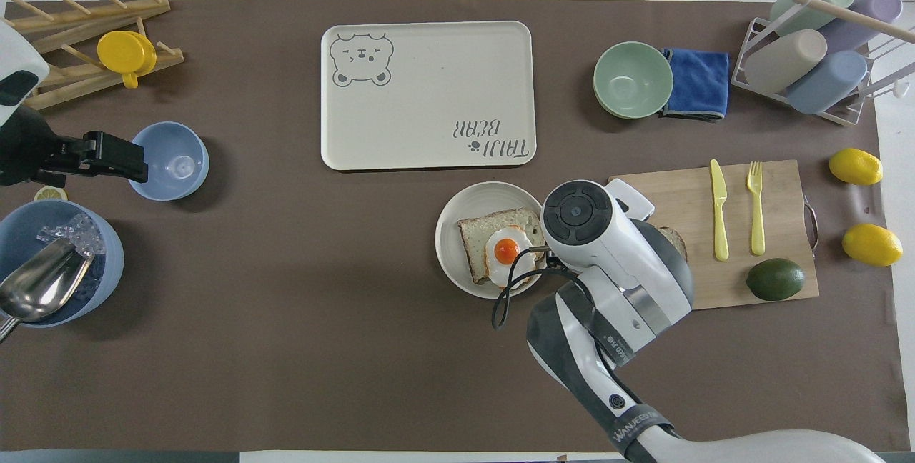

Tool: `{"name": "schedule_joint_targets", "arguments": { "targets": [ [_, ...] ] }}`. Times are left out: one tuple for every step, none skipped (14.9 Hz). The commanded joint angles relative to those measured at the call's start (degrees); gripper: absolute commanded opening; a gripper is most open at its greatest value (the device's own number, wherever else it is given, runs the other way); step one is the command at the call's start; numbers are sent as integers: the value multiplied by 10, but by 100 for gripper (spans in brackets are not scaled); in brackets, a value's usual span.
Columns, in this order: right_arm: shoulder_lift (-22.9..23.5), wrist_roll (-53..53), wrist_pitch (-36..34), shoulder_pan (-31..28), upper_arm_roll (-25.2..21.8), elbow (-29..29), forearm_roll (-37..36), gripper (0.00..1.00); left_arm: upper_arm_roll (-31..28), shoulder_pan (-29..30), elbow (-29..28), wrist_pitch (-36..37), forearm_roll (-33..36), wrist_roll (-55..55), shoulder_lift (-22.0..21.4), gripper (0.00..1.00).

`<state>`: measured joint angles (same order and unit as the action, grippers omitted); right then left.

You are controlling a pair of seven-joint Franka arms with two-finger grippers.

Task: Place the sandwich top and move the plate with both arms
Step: 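Grasp the bread slice on the wooden board with the right gripper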

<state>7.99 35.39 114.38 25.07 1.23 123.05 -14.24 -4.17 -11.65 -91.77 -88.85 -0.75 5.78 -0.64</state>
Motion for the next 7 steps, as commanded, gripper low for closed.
{"name": "schedule_joint_targets", "arguments": {
  "targets": [
    [-18,5,36,-17,-1,34,-13,100,2,1,-2,-2,10,-4,-6,100],
    [-18,5,43,-22,-1,40,-13,100,1,1,-2,-3,10,-5,-6,100],
    [-20,5,51,-25,-1,46,-13,100,1,2,-2,-4,10,-4,-6,100],
    [-21,4,56,-25,-1,47,-13,100,0,3,-2,-5,10,-4,-6,100],
    [-21,4,58,-27,-1,51,-13,100,0,3,-2,-5,10,-6,-6,100],
    [-22,4,63,-31,-1,55,-13,100,1,3,-2,-5,10,-6,-6,100],
    [-20,5,63,-33,-1,59,-13,100,1,2,-2,-5,10,-6,-6,100]
  ]
}}
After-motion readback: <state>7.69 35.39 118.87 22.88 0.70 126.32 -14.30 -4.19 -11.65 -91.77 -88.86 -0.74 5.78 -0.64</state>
